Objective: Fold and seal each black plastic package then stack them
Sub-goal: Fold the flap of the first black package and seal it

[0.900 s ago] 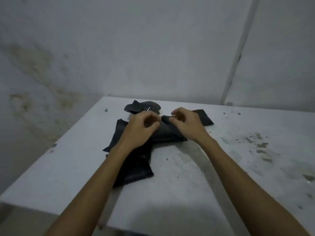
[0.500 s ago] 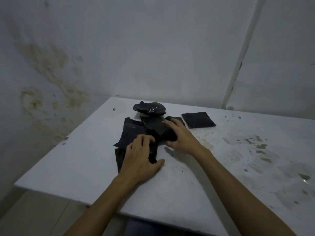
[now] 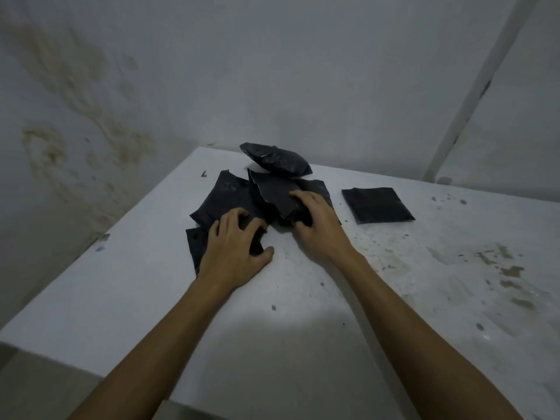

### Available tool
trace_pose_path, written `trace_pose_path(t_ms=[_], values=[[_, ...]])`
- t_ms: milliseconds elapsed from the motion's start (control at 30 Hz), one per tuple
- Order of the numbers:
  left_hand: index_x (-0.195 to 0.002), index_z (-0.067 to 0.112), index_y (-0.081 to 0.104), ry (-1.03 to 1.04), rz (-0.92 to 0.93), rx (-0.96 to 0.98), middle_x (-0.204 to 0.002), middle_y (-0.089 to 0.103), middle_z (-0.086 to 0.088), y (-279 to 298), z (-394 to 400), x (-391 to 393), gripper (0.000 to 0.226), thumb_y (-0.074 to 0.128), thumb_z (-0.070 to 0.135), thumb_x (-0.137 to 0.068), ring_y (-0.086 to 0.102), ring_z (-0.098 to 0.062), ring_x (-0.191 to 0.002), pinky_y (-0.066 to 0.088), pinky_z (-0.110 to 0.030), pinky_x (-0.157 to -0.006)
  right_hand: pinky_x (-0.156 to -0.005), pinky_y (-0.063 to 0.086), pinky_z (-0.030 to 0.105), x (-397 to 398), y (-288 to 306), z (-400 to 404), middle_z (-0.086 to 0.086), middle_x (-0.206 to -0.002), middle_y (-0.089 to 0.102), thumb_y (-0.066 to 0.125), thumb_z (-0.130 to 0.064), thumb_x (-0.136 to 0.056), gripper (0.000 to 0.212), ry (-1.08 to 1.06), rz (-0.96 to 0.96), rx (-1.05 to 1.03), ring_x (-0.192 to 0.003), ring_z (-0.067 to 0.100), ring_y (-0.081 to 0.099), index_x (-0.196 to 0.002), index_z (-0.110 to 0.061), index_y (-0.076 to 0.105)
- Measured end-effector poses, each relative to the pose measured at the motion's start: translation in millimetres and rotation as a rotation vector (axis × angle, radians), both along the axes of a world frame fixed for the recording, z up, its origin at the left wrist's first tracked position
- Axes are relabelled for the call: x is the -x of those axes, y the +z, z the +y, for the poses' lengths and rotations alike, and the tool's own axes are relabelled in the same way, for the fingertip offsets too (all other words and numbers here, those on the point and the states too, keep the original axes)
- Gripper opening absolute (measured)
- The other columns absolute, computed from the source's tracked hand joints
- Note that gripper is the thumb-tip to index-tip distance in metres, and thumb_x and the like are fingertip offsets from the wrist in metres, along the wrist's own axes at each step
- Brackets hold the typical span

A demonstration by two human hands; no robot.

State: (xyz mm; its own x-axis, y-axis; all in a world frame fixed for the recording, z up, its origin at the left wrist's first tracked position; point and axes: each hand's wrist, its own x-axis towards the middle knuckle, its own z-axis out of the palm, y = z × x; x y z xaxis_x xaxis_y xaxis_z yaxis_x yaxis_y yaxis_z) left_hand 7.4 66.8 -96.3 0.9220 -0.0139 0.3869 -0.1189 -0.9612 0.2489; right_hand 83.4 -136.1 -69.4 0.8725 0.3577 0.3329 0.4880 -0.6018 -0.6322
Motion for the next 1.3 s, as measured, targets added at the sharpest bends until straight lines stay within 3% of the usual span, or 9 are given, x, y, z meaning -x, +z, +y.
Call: trace_pose_path(t_ms=[200,367,467,567,667,800,1033,1167,1300], values=[[-0.124,0.028,0.064,0.03,0.003,0.012,-0.137,0.047,-0.005,0.6,17.1,-32.2,0.052,0.053,0.062,-0.087,0.046,-0.025,-0.129,0.034,-0.055,-0.115,-0.113,0.038,0.027,-32.1,6.4,7.1,0.007,-0.147,0.052,0.064,-0.001,-0.09,0.063,0.026,0.002,-0.031,-0.134,0.019,0.048,-0.149,-0.017,0.049],[-0.12,0.021,0.075,0.026,0.028,0.196,-0.141,0.058,-0.002,17.1,15.3,-32.6,0.058,0.028,0.051,-0.103,0.054,-0.02,-0.13,0.017,-0.059,-0.124,-0.113,0.04,0.024,-26.3,16.0,-3.6,0.01,-0.145,0.057,0.064,0.004,-0.088,0.063,0.059,-0.061,-0.097,-0.132,0.022,0.053,-0.147,-0.016,0.055],[-0.112,0.02,0.076,0.048,0.013,0.566,-0.127,0.066,0.0,40.8,-0.7,-25.4,0.054,0.034,0.054,-0.106,0.061,-0.02,-0.117,0.042,-0.046,-0.11,-0.117,0.042,0.04,-10.9,19.5,-7.0,0.011,-0.149,0.053,0.063,0.0,-0.086,0.065,0.042,-0.091,-0.103,-0.136,0.026,0.051,-0.147,-0.02,0.056],[-0.109,0.028,0.071,-0.016,0.064,1.103,-0.109,0.073,0.005,69.0,-30.4,-10.8,0.033,0.053,0.056,-0.101,0.07,-0.017,-0.104,0.055,-0.033,-0.09,-0.115,0.04,0.031,13.3,20.4,-4.2,0.01,-0.149,0.05,0.066,0.001,-0.086,0.065,0.007,-0.14,-0.128,-0.136,0.024,0.048,-0.147,-0.021,0.057],[-0.146,0.03,0.047,-0.142,0.177,1.469,-0.124,0.07,-0.001,80.0,-57.8,2.0,0.078,0.082,0.052,-0.08,0.071,-0.02,-0.112,0.059,-0.038,-0.096,-0.11,0.043,0.021,37.0,18.9,1.7,0.008,-0.144,0.05,0.07,-0.001,-0.087,0.066,-0.027,-0.172,-0.235,-0.129,0.014,0.049,-0.147,-0.021,0.055],[-0.156,0.038,0.025,-0.024,0.061,1.528,-0.13,0.064,-0.005,80.0,-78.3,9.9,0.114,0.093,0.04,-0.066,0.07,-0.018,-0.113,0.059,-0.039,-0.097,-0.101,0.048,0.016,50.6,20.3,0.6,0.005,-0.136,0.049,0.078,-0.019,-0.088,0.069,-0.018,-0.213,-0.277,-0.119,0.007,0.052,-0.151,-0.025,0.05],[-0.135,0.02,0.058,0.079,0.055,1.621,-0.117,0.073,-0.008,91.5,-61.4,6.1,0.051,0.077,0.016,-0.088,0.072,-0.024,-0.105,0.061,-0.041,-0.092,-0.099,0.052,0.03,57.2,30.2,-24.4,-0.003,-0.128,0.057,0.072,-0.041,-0.091,0.063,0.15,-0.133,-0.212,-0.116,0.009,0.057,-0.148,-0.023,0.053],[-0.114,0.024,0.067,0.081,0.169,1.593,-0.115,0.073,-0.011,90.1,-48.4,7.3,0.024,0.072,0.024,-0.09,0.068,-0.035,-0.111,0.056,-0.052,-0.093,-0.089,0.057,0.03,49.4,38.6,-35.6,-0.001,-0.113,0.061,0.073,-0.029,-0.094,0.043,-0.055,-0.084,-0.374,-0.101,0.007,0.061,-0.134,-0.018,0.063],[-0.11,0.027,0.068,0.058,0.178,1.555,-0.118,0.071,-0.012,83.0,-44.7,8.7,0.015,0.065,0.029,-0.096,0.066,-0.036,-0.111,0.053,-0.049,-0.083,-0.088,0.052,0.018,42.6,42.9,-46.8,0.0,-0.126,0.051,0.078,-0.026,-0.09,0.046,-0.276,0.028,-0.55,-0.108,0.011,0.056,-0.132,-0.023,0.058]])
